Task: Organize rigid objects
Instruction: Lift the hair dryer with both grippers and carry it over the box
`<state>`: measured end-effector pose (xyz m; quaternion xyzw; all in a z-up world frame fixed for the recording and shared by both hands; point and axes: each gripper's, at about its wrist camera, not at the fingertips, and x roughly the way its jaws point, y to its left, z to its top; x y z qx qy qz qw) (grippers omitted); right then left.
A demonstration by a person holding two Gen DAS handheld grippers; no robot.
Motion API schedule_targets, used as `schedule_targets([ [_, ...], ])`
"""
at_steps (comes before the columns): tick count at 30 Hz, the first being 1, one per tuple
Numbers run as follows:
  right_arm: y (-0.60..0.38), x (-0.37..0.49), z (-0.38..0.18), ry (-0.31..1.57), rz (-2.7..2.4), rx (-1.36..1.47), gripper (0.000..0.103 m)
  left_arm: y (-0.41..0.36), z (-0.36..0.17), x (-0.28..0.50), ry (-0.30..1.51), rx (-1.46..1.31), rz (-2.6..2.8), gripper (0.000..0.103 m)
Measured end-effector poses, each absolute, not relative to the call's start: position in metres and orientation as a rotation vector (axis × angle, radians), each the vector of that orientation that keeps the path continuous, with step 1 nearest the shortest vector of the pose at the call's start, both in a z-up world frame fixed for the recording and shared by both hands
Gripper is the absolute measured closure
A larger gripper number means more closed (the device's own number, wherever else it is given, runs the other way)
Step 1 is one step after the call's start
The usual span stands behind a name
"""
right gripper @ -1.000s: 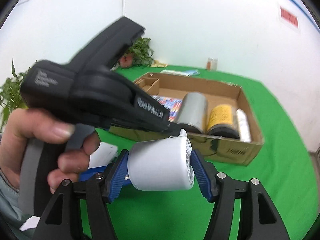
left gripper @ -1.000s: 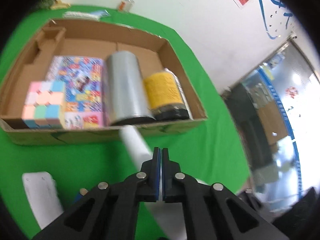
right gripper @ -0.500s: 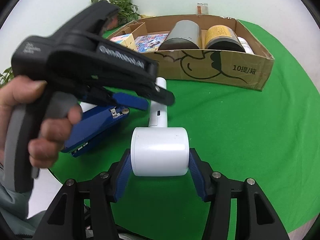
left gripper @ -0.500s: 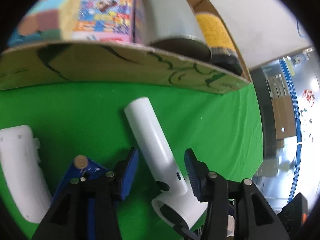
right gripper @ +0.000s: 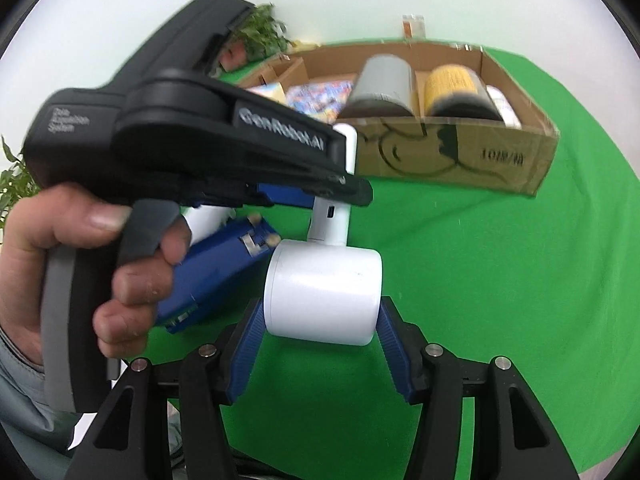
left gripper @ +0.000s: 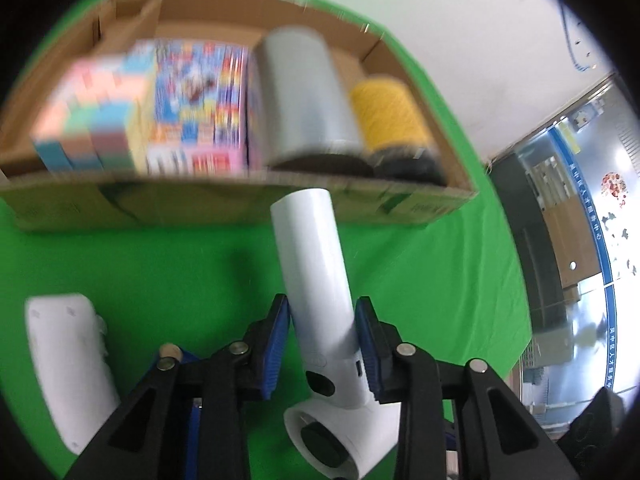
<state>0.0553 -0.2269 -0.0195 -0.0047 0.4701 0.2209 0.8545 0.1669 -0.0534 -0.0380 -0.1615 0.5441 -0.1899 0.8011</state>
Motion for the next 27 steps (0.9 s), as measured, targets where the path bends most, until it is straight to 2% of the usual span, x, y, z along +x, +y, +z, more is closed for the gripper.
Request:
schedule_targets([
  [7,-0.215,0.068,0.017,0.856,0.491,-0.024,0.049,-0.038,0.022,0.180,1.014,-0.340,-0.409,0.073],
  [15,-0.190,0.135,0.055,0.806,0.530,-0.006,0.049,-0.004,0.063,0.238,0.946,-0.310,-0.409,0.073],
  [19,-0.175,0.180,0.060,0.823,0.535,0.001,0.049,0.011,0.061,0.276,0.992,-0.333,-0.427,0.073],
  [27,-0.154,0.235,0.033,0.959,0.514,0.023,0.049,0.025,0.011,0.324,1.140,-0.379,-0.448,0.073],
])
